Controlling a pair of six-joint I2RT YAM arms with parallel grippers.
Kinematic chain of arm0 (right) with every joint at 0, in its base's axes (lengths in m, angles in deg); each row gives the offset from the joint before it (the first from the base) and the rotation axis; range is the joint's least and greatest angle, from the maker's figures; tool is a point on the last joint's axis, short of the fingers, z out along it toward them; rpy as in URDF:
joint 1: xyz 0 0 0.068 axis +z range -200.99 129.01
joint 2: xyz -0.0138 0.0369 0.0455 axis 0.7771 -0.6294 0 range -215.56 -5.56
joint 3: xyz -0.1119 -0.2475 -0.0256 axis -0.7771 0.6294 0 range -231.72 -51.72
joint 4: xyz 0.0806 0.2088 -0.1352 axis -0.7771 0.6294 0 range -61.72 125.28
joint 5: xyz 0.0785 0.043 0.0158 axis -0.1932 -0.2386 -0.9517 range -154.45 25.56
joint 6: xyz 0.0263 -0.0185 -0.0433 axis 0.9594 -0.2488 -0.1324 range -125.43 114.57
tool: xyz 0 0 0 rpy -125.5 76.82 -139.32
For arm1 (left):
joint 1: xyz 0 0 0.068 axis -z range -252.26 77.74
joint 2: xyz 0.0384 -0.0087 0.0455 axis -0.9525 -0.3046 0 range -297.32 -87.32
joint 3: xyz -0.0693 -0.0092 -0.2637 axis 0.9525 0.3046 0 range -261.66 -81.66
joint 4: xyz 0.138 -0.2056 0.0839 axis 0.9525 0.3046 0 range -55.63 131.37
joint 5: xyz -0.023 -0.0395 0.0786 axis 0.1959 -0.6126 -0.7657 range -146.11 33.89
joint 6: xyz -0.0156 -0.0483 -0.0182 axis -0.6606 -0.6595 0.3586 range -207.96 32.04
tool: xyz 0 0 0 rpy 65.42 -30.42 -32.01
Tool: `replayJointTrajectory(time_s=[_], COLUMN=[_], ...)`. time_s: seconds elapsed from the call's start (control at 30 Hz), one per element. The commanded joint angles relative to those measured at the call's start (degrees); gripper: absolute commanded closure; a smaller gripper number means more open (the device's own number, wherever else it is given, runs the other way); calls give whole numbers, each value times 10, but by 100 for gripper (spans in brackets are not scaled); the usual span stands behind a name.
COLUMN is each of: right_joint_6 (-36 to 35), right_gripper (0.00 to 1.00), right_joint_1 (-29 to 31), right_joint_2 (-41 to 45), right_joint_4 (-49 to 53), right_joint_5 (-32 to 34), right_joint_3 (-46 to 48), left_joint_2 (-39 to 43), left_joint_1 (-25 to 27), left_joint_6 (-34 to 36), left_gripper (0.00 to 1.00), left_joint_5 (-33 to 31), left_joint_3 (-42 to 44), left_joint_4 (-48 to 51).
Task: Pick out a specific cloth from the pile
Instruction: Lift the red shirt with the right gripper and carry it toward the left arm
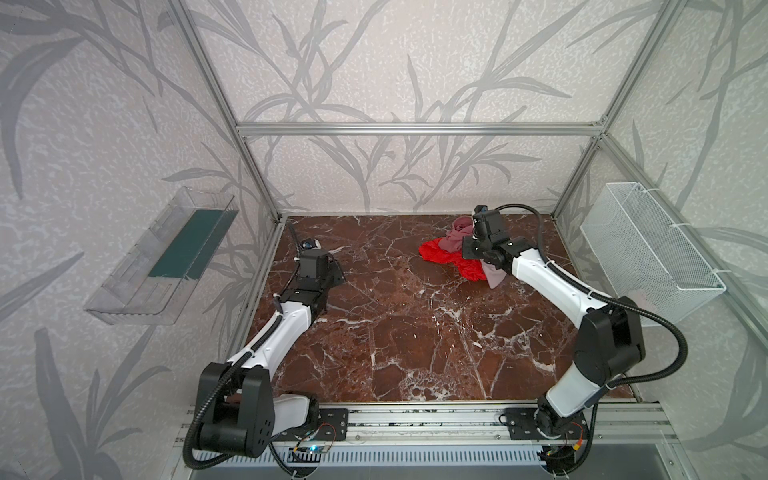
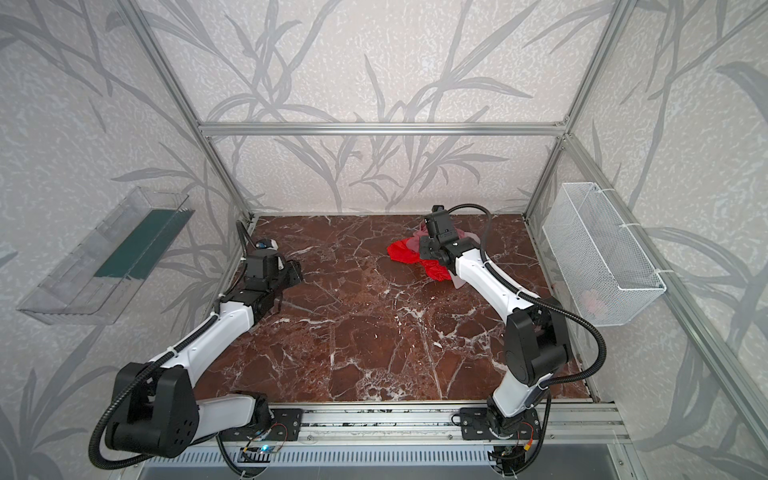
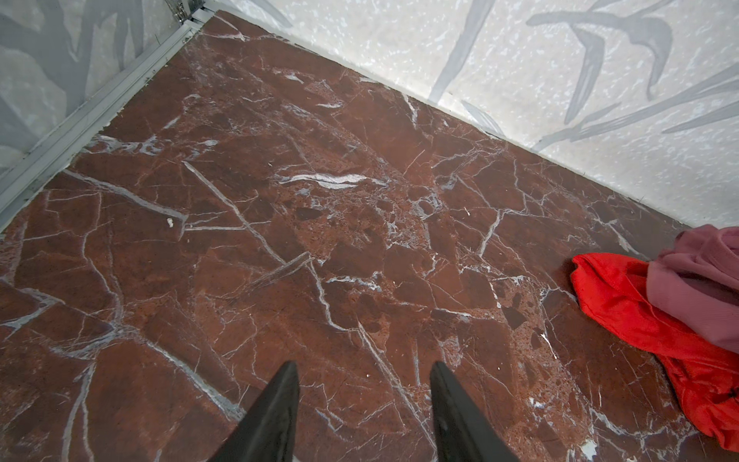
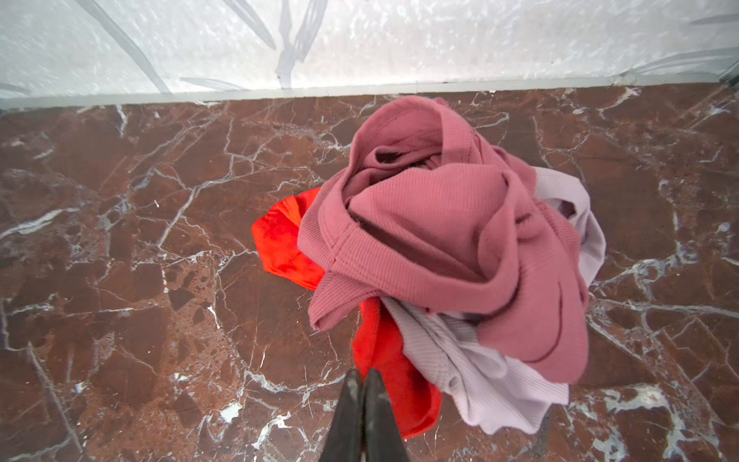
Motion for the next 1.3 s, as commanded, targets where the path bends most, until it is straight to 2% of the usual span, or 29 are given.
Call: replayJointTrajectory(time_s=[0.0, 0.13, 0.83, 1.27], right_joint_6=[8, 6, -15, -9], right_gripper=[100, 100, 100, 100], right_joint_1=[-20, -33, -37, -36], right_joint_2=[40, 60, 105, 106], right_joint_4=[-7, 3, 64, 99], right_joint_5=[-40, -60, -71, -160], right_joint_3=[-8, -21, -120, -237], left_joint_2=[17, 16, 23, 39], left_joint_1=[2, 2, 2, 3], left_joint_6=[-10, -8, -19, -24], left_gripper=[49, 49, 49, 49], left_joint_5=[1, 2, 2, 8], left_joint_3=[-25, -33, -45, -55], left_joint_4=[18, 26, 31, 44])
